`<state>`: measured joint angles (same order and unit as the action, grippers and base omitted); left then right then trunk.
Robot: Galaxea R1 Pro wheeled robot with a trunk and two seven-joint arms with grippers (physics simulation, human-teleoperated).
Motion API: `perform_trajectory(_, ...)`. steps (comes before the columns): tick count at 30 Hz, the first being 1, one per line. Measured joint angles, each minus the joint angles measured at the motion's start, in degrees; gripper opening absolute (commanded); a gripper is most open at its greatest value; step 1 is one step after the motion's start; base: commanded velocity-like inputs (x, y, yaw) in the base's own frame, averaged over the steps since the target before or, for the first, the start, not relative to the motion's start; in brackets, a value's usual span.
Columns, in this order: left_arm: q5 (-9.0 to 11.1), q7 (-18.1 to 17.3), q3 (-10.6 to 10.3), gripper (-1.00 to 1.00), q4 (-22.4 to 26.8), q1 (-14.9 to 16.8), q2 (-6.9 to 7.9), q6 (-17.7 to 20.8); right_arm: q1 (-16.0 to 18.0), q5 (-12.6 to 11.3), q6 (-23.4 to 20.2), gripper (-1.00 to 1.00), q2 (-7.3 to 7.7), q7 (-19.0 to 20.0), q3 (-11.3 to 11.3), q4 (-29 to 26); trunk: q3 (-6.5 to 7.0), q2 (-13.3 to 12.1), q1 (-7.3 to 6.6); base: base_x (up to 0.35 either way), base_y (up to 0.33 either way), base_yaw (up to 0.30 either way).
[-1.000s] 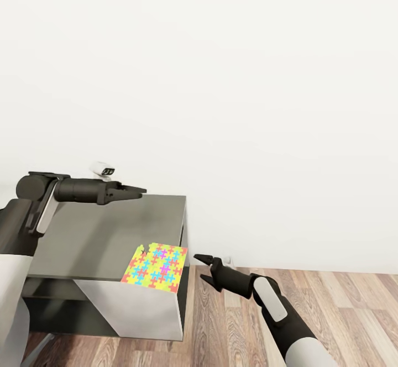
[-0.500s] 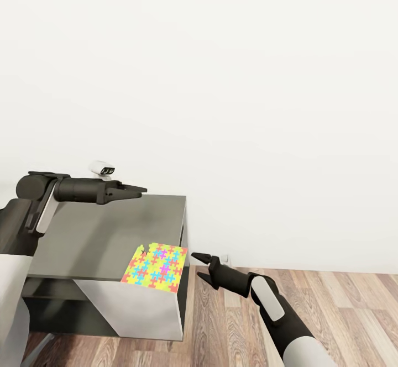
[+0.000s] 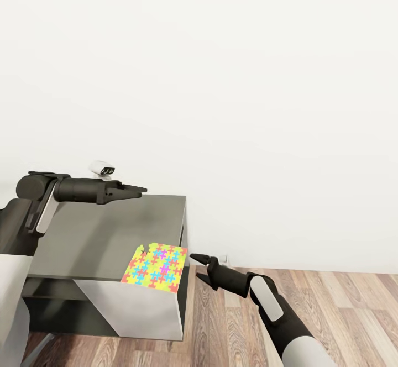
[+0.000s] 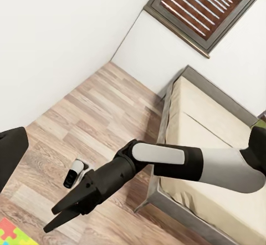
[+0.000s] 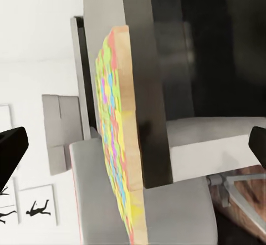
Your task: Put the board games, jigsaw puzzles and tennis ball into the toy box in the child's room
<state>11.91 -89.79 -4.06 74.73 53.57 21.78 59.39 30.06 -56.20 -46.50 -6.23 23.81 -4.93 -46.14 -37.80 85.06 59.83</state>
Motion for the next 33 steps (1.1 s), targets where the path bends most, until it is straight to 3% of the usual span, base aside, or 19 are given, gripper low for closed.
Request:
perform_trajectory(9,-0.08,0.00,-0.11,1.00,0.06,0.00,-0.03,0.00,0.72,0.02,0.00,1.00,0.07,0.00,-1.45,0.13,0.00,0.00,0.00,0.000,0.063,0.000)
perform_trajectory(33,-0.11,0.00,-0.14,1.00,0.07,0.00,0.14,0.00,0.76,0.13,0.00,1.00,0.08,0.00,-1.63,0.17,0.00,0.00,0.00,0.000,0.038,0.000)
